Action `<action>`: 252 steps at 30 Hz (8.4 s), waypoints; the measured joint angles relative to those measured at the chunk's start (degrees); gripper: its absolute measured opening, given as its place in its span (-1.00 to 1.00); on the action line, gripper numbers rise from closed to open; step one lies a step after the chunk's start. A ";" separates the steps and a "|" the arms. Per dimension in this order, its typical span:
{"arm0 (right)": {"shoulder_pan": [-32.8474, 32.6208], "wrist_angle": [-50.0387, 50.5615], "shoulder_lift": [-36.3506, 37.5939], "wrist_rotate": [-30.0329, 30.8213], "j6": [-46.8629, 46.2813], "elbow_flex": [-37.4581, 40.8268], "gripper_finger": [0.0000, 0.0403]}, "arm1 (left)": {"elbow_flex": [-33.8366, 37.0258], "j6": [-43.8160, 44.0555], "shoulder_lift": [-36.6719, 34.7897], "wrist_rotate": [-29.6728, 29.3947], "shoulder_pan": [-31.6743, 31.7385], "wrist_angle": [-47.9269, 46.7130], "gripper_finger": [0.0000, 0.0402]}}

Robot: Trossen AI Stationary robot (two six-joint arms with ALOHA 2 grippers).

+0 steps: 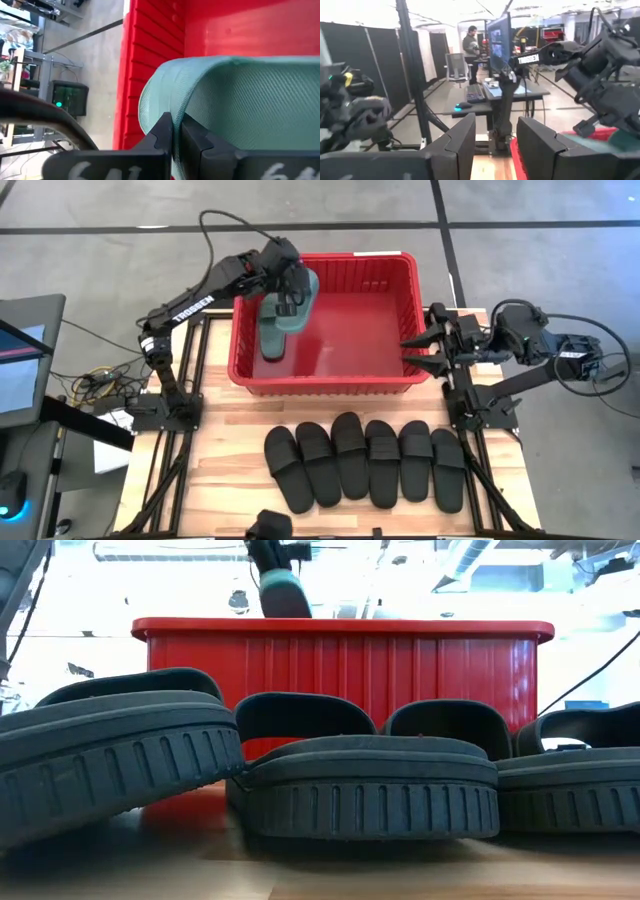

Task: Pick and place slides into bin
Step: Put the green slide into the red bin, then put the black slide into the red bin

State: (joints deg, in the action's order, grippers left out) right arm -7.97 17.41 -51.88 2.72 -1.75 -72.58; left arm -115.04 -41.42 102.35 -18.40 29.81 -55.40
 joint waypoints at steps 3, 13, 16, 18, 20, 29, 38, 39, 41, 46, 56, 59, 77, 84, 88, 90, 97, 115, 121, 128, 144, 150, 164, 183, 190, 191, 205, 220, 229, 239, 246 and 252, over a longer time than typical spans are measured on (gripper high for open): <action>0.42 -0.01 -0.71 1.02 -0.28 0.00 -0.34 | 6.16 -1.69 0.00 -1.31 0.00 6.24 -1.00; 3.18 -0.87 -3.48 1.92 -1.76 0.00 -0.34 | 21.37 -3.63 0.02 -3.10 1.28 19.54 -1.00; 4.26 -2.30 -4.34 1.90 -1.85 0.00 -0.34 | 24.64 -1.64 0.02 -3.01 1.90 22.80 -1.00; 4.75 -3.62 -4.88 1.90 -1.87 0.00 -0.34 | 26.40 -0.53 0.02 -2.31 2.32 25.39 -1.00; 5.23 -3.68 -4.91 1.88 -1.94 0.00 -0.34 | 27.84 0.41 0.02 -1.79 2.74 27.43 -1.00; 6.30 -5.07 -5.59 1.74 -2.92 0.00 -0.34 | 30.82 -0.14 3.00 -0.40 3.95 32.92 -1.00; 7.35 -4.79 -5.61 1.81 -3.29 0.00 -0.34 | 30.84 -1.28 10.00 -3.92 3.62 33.61 -1.00; 7.36 -4.67 -5.60 1.81 -3.31 0.00 -0.34 | 30.84 -1.46 10.41 -4.77 3.62 33.73 -1.00; 7.37 -4.50 -5.55 1.82 -3.37 0.00 -0.34 | 30.84 -1.70 10.97 -5.68 3.62 34.21 -1.00; 7.37 -4.25 -5.55 1.81 -3.35 0.00 -0.34 | 30.84 -2.88 11.26 -5.89 3.95 35.51 -1.00; 7.37 -2.40 -5.55 1.81 -2.93 0.00 -0.34 | 30.84 -7.41 11.26 -3.95 4.47 36.71 -1.00; 7.37 -2.40 -5.55 1.81 -2.83 0.00 -0.34 | 30.84 -7.75 11.26 -3.91 4.58 36.60 -1.00; 7.37 -2.40 -5.55 1.81 -2.31 0.00 -0.34 | 30.82 -6.04 11.26 -2.14 5.81 33.92 -1.00; 7.37 -2.42 -5.55 1.81 -2.33 0.00 -0.34 | 30.82 -4.15 11.26 -1.52 5.90 33.91 -0.93; 7.37 -2.43 -5.55 1.81 -2.33 0.00 -0.34 | 30.82 -3.84 11.26 -1.68 5.98 34.26 -0.84; 7.37 -2.44 -5.55 1.81 -2.33 0.00 -0.34 | 30.82 -3.83 11.26 -1.74 5.98 34.21 -0.81; 7.37 -2.45 -5.55 1.73 -2.79 0.00 -0.34 | 30.82 -4.68 11.26 -1.45 5.98 34.16 -0.71; 7.37 -2.45 -5.55 1.64 -3.05 0.00 -0.34 | 30.77 -6.20 11.26 1.21 5.98 29.89 -0.51; 7.37 -2.45 -5.55 1.64 -3.46 0.00 -0.34 | 30.77 -6.91 11.26 1.23 5.98 29.84 -0.45; 7.37 -2.45 -5.55 1.64 -4.32 0.00 -0.34 | 30.77 -7.07 11.26 1.57 5.98 29.79 -0.40; 7.37 -1.03 -5.54 1.64 -4.30 0.00 -0.34 | 30.77 -7.39 11.26 1.38 4.99 28.38 -0.30; 7.37 -0.90 -5.54 1.61 -4.28 0.00 -0.34 | 30.77 -6.96 11.26 1.23 3.93 26.58 -0.30; 7.08 2.33 -5.52 1.61 -4.34 0.02 -0.34 | 30.77 -8.28 11.26 -2.05 4.78 29.65 -0.30; 6.97 2.33 -5.52 1.59 -4.34 0.02 -0.34 | 30.77 -2.58 11.26 -0.67 6.18 30.39 -0.30; 6.96 2.34 -5.52 1.61 -5.02 0.01 -0.34 | 30.77 4.62 11.26 -0.22 6.42 29.67 -0.30; 6.93 2.34 -5.52 1.59 -5.44 0.02 -0.34 | 30.77 5.30 11.26 -0.23 6.44 29.50 -0.30; 5.62 2.36 -5.52 1.61 -5.91 0.02 -0.34 | 26.59 5.65 11.22 7.78 6.41 25.41 -0.30; 5.62 5.59 -5.52 1.60 -6.35 0.00 -0.34 | 18.70 2.90 11.21 9.33 6.79 14.47 -0.30; 5.62 7.76 -5.52 1.44 -6.31 0.02 -0.34 | 2.10 3.80 11.21 15.26 4.75 -0.51 -0.30; 5.62 7.94 -5.37 -2.91 -5.34 0.02 -0.34 | -18.20 9.72 8.37 19.28 -1.85 -9.98 -0.30; 4.47 7.76 -4.83 -2.95 -5.32 0.00 -0.34 | -18.43 9.73 0.80 3.46 -11.26 -9.31 -0.30; 4.70 8.03 -4.51 -2.84 -5.32 0.02 -0.34 | -19.54 12.06 -2.42 -4.41 -19.27 -6.32 -0.30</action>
State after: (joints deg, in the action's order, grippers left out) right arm -3.27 25.44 -56.39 -0.12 -7.07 -72.55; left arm -134.58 -29.36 99.93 -22.81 10.54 -61.73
